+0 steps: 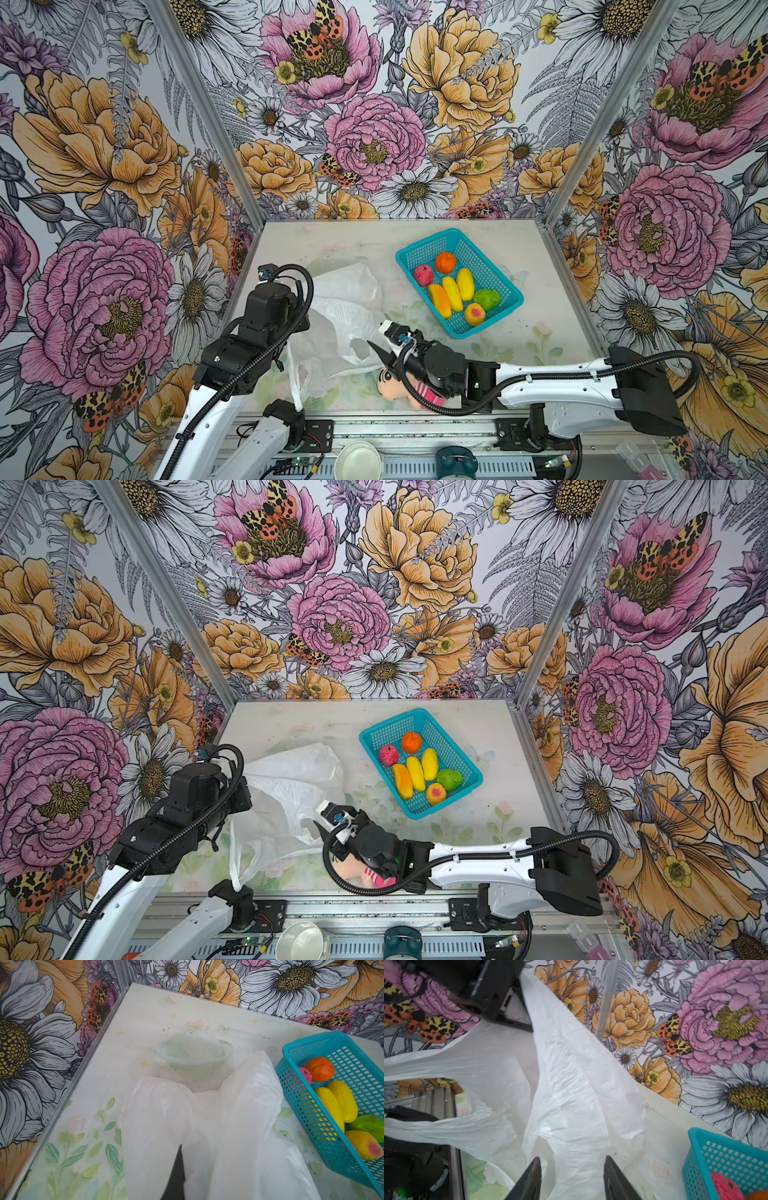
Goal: Untie the knot of the plastic bag and take out the fruit
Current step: 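Move the right gripper back over the doll into the bag opening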
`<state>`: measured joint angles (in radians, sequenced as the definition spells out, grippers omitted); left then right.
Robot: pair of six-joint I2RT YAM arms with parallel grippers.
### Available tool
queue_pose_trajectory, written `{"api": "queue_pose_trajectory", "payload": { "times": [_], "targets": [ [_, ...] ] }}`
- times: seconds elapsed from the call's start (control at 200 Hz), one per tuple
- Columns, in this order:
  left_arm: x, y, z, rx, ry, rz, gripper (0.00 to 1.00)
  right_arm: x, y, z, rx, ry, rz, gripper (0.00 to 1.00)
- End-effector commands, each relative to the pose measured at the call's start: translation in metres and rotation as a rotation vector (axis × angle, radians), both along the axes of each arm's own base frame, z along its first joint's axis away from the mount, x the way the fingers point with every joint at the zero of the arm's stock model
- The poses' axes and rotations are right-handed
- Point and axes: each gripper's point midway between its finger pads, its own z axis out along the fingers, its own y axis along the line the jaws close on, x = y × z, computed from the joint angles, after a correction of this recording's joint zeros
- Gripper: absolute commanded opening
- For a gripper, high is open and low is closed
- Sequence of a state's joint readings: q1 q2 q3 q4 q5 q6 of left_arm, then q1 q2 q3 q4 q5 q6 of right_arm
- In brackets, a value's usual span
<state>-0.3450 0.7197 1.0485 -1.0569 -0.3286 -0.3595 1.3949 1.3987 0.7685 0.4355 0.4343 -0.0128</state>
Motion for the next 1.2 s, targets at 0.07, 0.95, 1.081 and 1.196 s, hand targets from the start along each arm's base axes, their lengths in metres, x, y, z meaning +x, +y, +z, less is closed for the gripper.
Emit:
{"api": "queue_pose_trajectory", "payload": {
  "times": [0.07, 0.95, 1.081, 1.196],
  "targets": [
    [0.002, 0.0, 0.002, -0.003, -0.021, 0.01, 0.0, -0.023, 0.047, -0.011, -0.122, -0.113, 0.065, 0.41],
    [0.001, 0.0, 0.003, -0.002, -0.025, 0.009, 0.0, 0.087, 0.084, -0.124, -0.432, 0.043, -0.295, 0.37],
    [0.001, 0.0, 0.003, -0.001, -0.025, 0.009, 0.0, 0.097, 0.083, -0.132, -0.454, 0.07, -0.325, 0.38],
    [0.001, 0.0, 0.003, -0.002, -0.027, 0.009, 0.0, 0.105, 0.081, -0.136, -0.472, 0.063, -0.363, 0.43]
  ]
}}
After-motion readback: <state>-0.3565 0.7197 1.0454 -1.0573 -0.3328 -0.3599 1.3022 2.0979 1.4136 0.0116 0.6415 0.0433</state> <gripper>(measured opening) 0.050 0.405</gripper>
